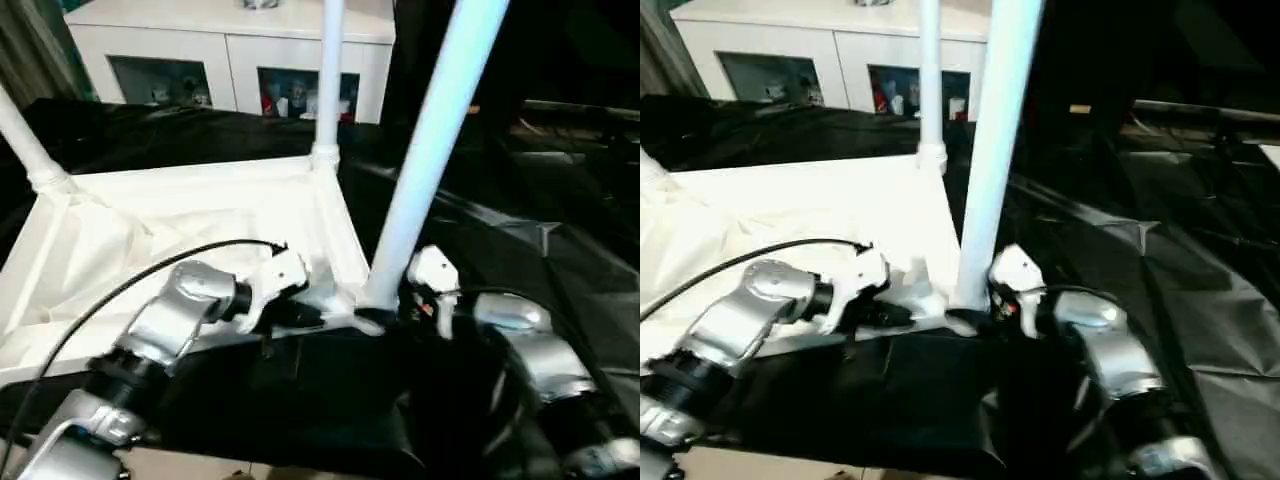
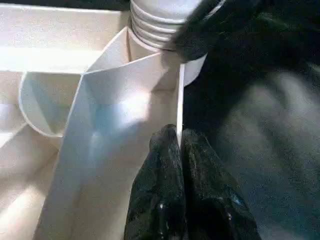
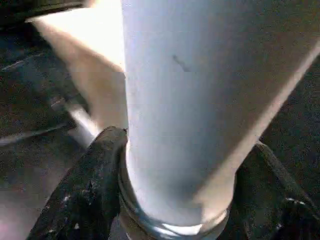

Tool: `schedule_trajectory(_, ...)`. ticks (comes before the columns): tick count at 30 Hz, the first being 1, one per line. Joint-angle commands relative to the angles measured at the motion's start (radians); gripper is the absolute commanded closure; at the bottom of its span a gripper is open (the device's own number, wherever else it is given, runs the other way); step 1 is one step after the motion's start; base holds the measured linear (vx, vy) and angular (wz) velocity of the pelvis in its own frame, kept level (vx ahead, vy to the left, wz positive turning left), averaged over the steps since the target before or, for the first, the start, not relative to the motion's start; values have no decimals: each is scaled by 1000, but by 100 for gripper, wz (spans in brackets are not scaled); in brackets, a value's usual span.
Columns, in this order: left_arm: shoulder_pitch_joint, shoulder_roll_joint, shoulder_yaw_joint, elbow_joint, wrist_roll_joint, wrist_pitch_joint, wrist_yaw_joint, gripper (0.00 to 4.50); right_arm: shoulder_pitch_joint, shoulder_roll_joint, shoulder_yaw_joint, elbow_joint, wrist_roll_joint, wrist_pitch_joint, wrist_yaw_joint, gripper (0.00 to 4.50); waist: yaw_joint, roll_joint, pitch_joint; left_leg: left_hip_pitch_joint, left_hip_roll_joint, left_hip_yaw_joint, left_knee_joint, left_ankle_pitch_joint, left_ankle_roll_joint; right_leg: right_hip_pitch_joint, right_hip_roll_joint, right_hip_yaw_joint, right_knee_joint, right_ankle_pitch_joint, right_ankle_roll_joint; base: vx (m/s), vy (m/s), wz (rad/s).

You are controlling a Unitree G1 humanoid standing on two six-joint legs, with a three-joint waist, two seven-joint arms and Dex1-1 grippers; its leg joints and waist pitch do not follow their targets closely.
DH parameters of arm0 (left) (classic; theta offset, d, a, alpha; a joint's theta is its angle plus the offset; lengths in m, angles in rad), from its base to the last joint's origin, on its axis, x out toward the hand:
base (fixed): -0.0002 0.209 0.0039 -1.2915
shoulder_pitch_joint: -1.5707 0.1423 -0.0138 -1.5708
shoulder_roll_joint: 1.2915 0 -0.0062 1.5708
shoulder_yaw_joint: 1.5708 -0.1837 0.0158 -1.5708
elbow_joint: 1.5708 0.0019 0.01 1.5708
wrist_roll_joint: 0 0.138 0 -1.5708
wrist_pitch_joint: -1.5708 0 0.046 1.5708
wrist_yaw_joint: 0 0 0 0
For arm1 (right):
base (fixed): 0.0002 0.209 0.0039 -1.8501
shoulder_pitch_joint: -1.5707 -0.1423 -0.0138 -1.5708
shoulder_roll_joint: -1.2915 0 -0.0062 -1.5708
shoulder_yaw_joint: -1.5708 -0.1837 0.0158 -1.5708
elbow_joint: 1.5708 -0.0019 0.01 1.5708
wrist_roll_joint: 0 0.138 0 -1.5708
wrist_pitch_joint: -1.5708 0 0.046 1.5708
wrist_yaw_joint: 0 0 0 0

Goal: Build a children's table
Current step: Rotate leg to tighten

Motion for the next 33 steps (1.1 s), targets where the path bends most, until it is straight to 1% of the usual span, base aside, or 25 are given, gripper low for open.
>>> schedule_trajectory(1, -33, -57, 31, 71, 23, 42, 147, 450, 3, 68, -36, 77, -22, 63, -184, 183, 0, -3, -50, 3, 32, -12, -73, -219, 12, 41, -82, 51, -102, -412, -148, 0, 0, 0)
schedule_trajectory(2, -48, -88, 46, 101, 23, 51, 198, 450, -1, 103, -51, 85, -11, 82, -230, 183, -3, -4, -51, 3, 34, -12, -74, -219, 8, 41, -82, 53, -100, -400, -149, 0, 0, 0)
schedule_trajectory(3, -54, -100, 52, 114, 22, 54, 217, 450, -3, 115, -55, 87, -7, 90, -245, 183, -2, -6, -55, 0, 33, -15, -74, -206, 5, 46, -81, 51, -95, -365, -150, 0, 0, 0)
schedule_trajectory(4, -64, -120, 61, 136, 22, 59, 251, 450, -10, 135, -60, 97, -13, 88, -288, 183, -2, -4, -53, 0, 33, -14, -75, -208, 7, 42, -80, 52, -95, -349, -152, 0, 0, 0)
schedule_trajectory(5, -72, -136, 67, 156, 24, 55, 282, 450, -19, 153, -73, 113, -20, 87, -346, 183, -1, -4, -55, 2, 33, -14, -73, -212, 11, 43, -82, 53, -95, -333, -158, 0, 0, 0)
schedule_trajectory(6, -72, -136, 67, 156, 24, 55, 282, 450, -19, 153, -73, 113, -20, 87, -346, 183, -2, -4, -56, 0, 32, -13, -73, -204, 12, 43, -82, 54, -93, -319, -162, 0, 0, 0)
schedule_trajectory(7, -89, -173, 76, 200, 25, 47, 338, 450, -42, 193, -105, 158, -21, 87, -468, 183, 0, -3, -57, -1, 32, -13, -73, -194, 12, 44, -82, 54, -93, -297, -165, 0, 0, 0)
schedule_trajectory(8, -97, -192, 80, 221, 26, 38, 368, 450, -54, 213, -118, 180, -21, 82, -518, 183, -4, -2, -58, 1, 30, -11, -73, -191, 7, 41, -80, 55, -91, -282, -170, 0, 0, 0)
schedule_trajectory(9, -106, -210, 84, 242, 27, 30, 391, 450, -65, 231, -127, 202, -22, 75, -562, 183, -2, -4, -61, 0, 28, -12, -71, -180, 4, 46, -81, 54, -88, -266, -171, 0, 0, 0)
schedule_trajectory(11, -122, -241, 80, 277, 39, 10, 413, 450, -88, 272, -138, 238, -31, 56, -619, 183, 0, -3, -60, 0, 28, -10, -70, -176, 13, 43, -81, 55, -89, -241, -173, 0, 0, 0)
schedule_trajectory(13, -125, -243, 76, 281, 44, 5, 413, 450, -91, 280, -133, 240, -35, 55, -610, 183, 1, -3, -62, -1, 29, -10, -70, -171, 22, 47, -81, 55, -85, -214, -173, 0, 0, 0)
schedule_trajectory(14, -125, -241, 67, 276, 51, 2, 399, 450, -85, 286, -118, 229, -43, 48, -572, 183, 0, -4, -59, -5, 30, -10, -72, -166, 28, 49, -80, 54, -84, -201, -174, 0, 0, 0)
schedule_trajectory(16, -124, -236, 57, 272, 57, -3, 387, 450, -78, 289, -109, 217, -47, 39, -543, 183, 0, -5, -58, -4, 31, -10, -73, -180, 32, 48, -82, 53, -88, -231, -168, 0, 0, 0)
schedule_trajectory(18, -119, -226, 52, 264, 53, -4, 368, 450, -64, 294, -125, 184, -11, 23, -506, 183, 2, -6, -56, -3, 31, -10, -75, -193, 32, 47, -84, 54, -93, -270, -159, 0, 0, 0)
schedule_trajectory(19, -116, -220, 51, 259, 51, -8, 356, 450, -58, 295, -129, 167, 7, 12, -481, 148, 3, -6, -56, -3, 32, -11, -75, -192, 34, 47, -84, 55, -92, -276, -153, 0, 0, 0)
schedule_trajectory(20, -111, -207, 48, 246, 46, -5, 331, 450, -49, 283, -117, 144, 6, -13, -457, 148, 5, -8, -57, -4, 34, -11, -75, -181, 39, 48, -85, 56, -90, -257, -154, 0, 0, 0)
schedule_trajectory(22, -106, -197, 44, 236, 42, -12, 309, 450, -43, 275, -112, 127, 13, -20, -434, 108, 3, -7, -58, -6, 33, -11, -76, -168, 44, 49, -83, 55, -87, -230, -164, 0, 0, 0)
schedule_trajectory(23, -95, -171, 35, 211, 37, -17, 263, 450, -34, 252, -108, 89, 38, -15, -374, 108, 4, -8, -57, -9, 34, -11, -75, -159, 51, 52, -84, 55, -85, -212, -168, 0, 0, 0)
schedule_trajectory(25, -81, -141, 19, 183, 35, -40, 202, 450, -24, 216, -87, 47, 50, 3, -289, 84, -1, -7, -57, -15, 33, -13, -76, -150, 62, 57, -83, 53, -84, -195, -170, 0, 0, 0)
schedule_trajectory(26, -74, -127, 15, 173, 34, -38, 184, 450, -16, 190, -73, 25, 51, 15, -240, 84, -5, -7, -57, -13, 33, -12, -74, -148, 65, 55, -81, 53, -84, -187, -178, 0, 0, 0)
schedule_trajectory(27, -70, -119, 14, 168, 34, -34, 175, 450, -10, 173, -64, 11, 51, 21, -209, 70, -6, -4, -56, -12, 33, -11, -73, -149, 68, 54, -82, 54, -84, -188, -185, 0, 0, 0)
schedule_trajectory(28, -70, -119, 14, 168, 34, -34, 175, 450, -10, 173, -64, 11, 51, 21, -209, 70, -6, -4, -56, -12, 34, -10, -73, -148, 68, 53, -82, 54, -85, -194, -187, 0, 0, 0)
schedule_trajectory(30, -46, -84, 6, 149, 27, -56, 117, 450, 20, 84, -24, -38, 39, 28, -71, 70, -4, -6, -55, -11, 35, -10, -73, -150, 69, 55, -82, 53, -86, -203, -189, 0, 0, 0)
schedule_trajectory(31, -31, -63, 0, 128, 17, -68, 74, 450, 36, 39, -10, -65, 44, 27, -1, 70, -3, -4, -55, -11, 37, -11, -73, -152, 71, 56, -82, 53, -87, -204, -190, 0, 0, 0)
schedule_trajectory(33, -11, -38, -8, 91, -4, -91, 8, 450, 50, -1, -4, -92, 57, 31, 57, 70, -4, -2, -55, -11, 38, -10, -73, -158, 76, 53, -82, 54, -84, -194, -197, 0, 0, 0)
